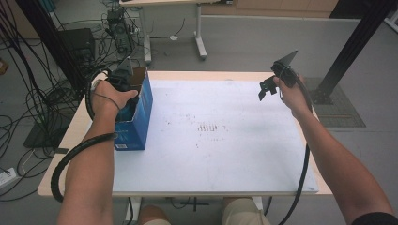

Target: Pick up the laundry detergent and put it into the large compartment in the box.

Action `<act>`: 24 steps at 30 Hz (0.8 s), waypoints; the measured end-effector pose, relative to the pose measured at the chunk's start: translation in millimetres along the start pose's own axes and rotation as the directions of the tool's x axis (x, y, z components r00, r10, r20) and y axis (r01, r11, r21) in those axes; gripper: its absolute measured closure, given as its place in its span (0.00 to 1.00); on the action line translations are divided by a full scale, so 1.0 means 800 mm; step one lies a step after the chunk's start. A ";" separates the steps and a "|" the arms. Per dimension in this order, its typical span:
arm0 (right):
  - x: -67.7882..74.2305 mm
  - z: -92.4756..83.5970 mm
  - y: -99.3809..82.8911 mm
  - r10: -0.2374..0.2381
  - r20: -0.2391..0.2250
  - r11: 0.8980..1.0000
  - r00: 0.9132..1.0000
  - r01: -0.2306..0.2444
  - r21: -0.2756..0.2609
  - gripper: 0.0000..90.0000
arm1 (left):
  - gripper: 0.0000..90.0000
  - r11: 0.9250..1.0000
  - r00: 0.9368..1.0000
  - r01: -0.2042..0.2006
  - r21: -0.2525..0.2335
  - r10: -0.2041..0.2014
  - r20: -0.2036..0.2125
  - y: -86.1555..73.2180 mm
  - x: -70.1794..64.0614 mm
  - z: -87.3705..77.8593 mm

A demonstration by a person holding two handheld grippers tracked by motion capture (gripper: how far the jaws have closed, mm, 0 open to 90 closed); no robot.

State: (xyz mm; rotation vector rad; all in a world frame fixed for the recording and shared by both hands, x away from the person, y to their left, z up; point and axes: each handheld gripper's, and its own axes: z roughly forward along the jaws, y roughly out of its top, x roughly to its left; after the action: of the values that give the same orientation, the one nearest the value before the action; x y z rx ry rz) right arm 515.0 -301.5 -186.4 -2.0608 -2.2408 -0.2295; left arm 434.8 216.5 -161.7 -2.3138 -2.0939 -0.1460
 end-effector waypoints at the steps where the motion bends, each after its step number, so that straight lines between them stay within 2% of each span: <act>1: 0.000 0.000 0.000 0.001 0.000 1.000 1.000 -0.001 0.001 0.06 | 0.41 1.000 1.000 0.000 0.000 0.000 0.000 0.000 0.000 0.000; 15: 0.001 0.000 0.000 0.000 -0.002 1.000 1.000 0.000 -0.001 0.06 | 0.41 1.000 1.000 0.008 0.001 -0.008 0.002 0.000 0.001 0.001; 24: -0.004 -0.003 -0.003 0.007 -0.005 1.000 1.000 -0.007 -0.007 0.06 | 0.41 1.000 1.000 0.013 0.003 -0.013 0.001 0.002 0.001 0.001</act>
State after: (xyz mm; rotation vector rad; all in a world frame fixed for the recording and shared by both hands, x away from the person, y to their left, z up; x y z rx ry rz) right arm 513.1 -305.5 -184.6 -2.0691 -2.2321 -0.2420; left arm 436.6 217.5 -162.5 -2.2998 -2.1080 -0.1409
